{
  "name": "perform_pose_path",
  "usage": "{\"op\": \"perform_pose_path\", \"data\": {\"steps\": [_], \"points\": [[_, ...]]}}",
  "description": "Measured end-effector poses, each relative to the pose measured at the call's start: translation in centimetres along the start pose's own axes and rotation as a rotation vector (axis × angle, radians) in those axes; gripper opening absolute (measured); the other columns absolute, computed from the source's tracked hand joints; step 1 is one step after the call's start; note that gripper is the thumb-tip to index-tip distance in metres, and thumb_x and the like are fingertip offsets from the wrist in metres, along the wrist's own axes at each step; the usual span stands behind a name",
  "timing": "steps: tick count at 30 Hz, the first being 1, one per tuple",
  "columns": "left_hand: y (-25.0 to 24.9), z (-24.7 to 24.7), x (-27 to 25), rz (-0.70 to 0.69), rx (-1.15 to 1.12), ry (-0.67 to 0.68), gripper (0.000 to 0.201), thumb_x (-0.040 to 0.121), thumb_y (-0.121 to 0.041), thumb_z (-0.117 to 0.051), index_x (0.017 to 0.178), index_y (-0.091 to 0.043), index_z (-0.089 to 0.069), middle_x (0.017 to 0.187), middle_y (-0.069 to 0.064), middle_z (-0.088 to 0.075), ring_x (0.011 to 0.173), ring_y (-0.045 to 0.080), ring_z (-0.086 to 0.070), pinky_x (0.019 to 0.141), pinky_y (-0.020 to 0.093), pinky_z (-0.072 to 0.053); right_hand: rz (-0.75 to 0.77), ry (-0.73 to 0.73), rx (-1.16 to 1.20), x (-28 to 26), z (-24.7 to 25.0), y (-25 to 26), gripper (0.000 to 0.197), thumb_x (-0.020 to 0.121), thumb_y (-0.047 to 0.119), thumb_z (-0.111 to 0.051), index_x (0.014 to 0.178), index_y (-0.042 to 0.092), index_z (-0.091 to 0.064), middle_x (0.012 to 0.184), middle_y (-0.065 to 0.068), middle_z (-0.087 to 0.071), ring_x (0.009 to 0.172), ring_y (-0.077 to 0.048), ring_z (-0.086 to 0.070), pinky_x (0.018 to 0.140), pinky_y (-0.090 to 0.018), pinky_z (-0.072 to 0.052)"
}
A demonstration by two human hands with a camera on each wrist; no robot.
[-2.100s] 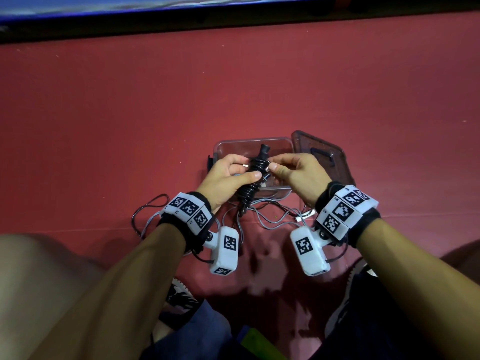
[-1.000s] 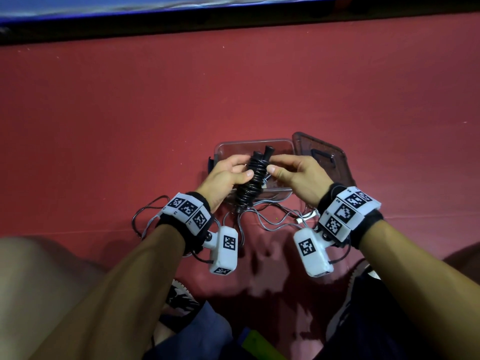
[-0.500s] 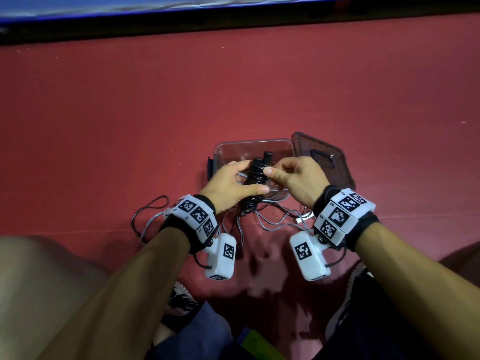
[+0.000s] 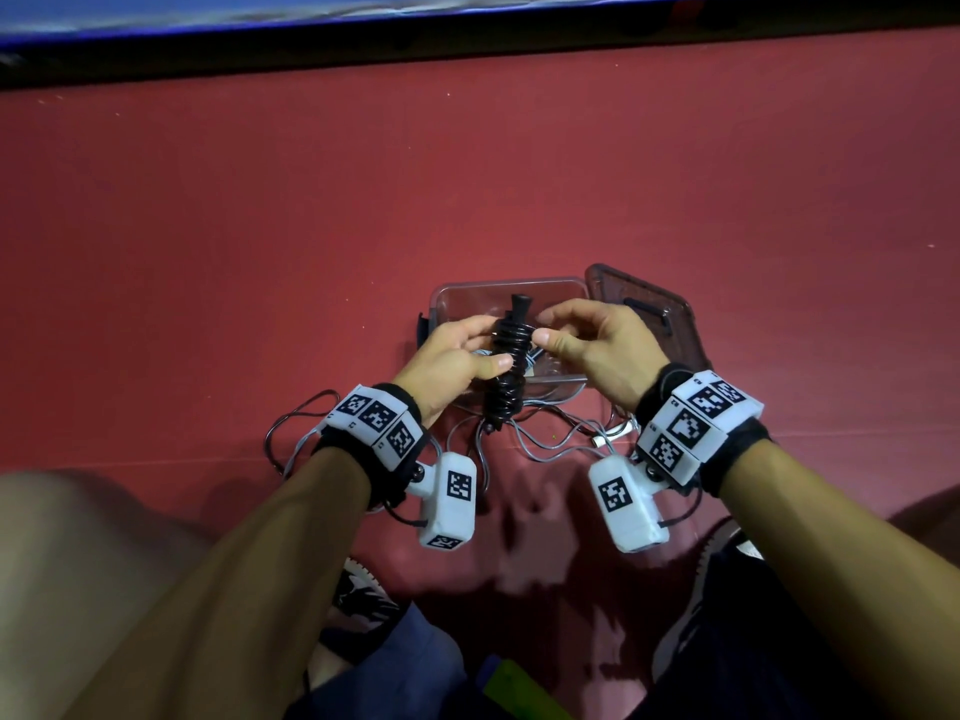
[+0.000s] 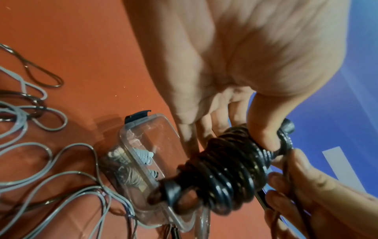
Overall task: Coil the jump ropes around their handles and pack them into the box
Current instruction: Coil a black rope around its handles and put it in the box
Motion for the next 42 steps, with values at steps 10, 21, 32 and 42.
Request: {"op": "perform_pose_path", "data": {"steps": [10, 21, 32, 42], "points": [[0.1, -1.0, -0.2, -0.014, -0.007, 0.032, 0.042, 0.079, -0.009, -0.082, 0.111, -0.012, -0.055, 0.104, 0.011, -0.072, 0.09, 0.017, -0.068, 0.081, 0.031, -0.056, 0.005, 0.062, -0.044, -0.4, -1.0, 0.3, 0.018, 0.092, 0.038, -0.069, 0.092, 0.021, -0.076, 0.085, 0.001, -0.075, 0.084, -0.017, -0.069, 0.09, -0.043, -0.054], [-0.4, 0.9, -0.1, -0.02, -0.02, -0.093, 0.027, 0.092, 0.006, -0.063, 0.114, -0.008, -0.067, 0.108, 0.017, -0.072, 0.103, 0.027, -0.069, 0.103, 0.046, -0.051, 0.07, 0.093, -0.019, -0.5, -1.1, 1.4, 0.022, 0.1, 0.017, -0.059, 0.114, 0.012, -0.075, 0.081, 0.016, -0.068, 0.068, 0.013, -0.057, 0.078, -0.013, -0.043], [-0.2, -0.2, -0.3, 0.005, -0.105, 0.025, 0.035, 0.097, 0.002, -0.053, 0.131, -0.008, -0.058, 0.119, 0.012, -0.071, 0.109, 0.022, -0.069, 0.104, 0.039, -0.049, 0.052, 0.042, 0.006, -0.5, -0.5, 1.2, 0.021, 0.099, 0.022, -0.061, 0.111, 0.014, -0.076, 0.068, 0.026, -0.065, 0.066, 0.014, -0.057, 0.076, -0.016, -0.042], [-1.1, 0.0, -0.1, -0.127, 0.112, -0.076, 0.042, 0.079, -0.008, -0.084, 0.119, -0.012, -0.072, 0.114, 0.009, -0.076, 0.103, 0.016, -0.071, 0.103, 0.037, -0.052, 0.038, -0.018, -0.019, -0.1, -0.2, 0.7, 0.014, 0.092, 0.032, -0.069, 0.083, 0.023, -0.075, 0.061, 0.02, -0.065, 0.06, 0.001, -0.056, 0.072, -0.029, -0.045]]}}
Point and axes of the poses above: each hand's wrist, its own x-axis towards the middle knuckle, its own z-axis out of the back of the hand, y = z × x, the point moved 10 cm from there along x, towards the middle knuckle
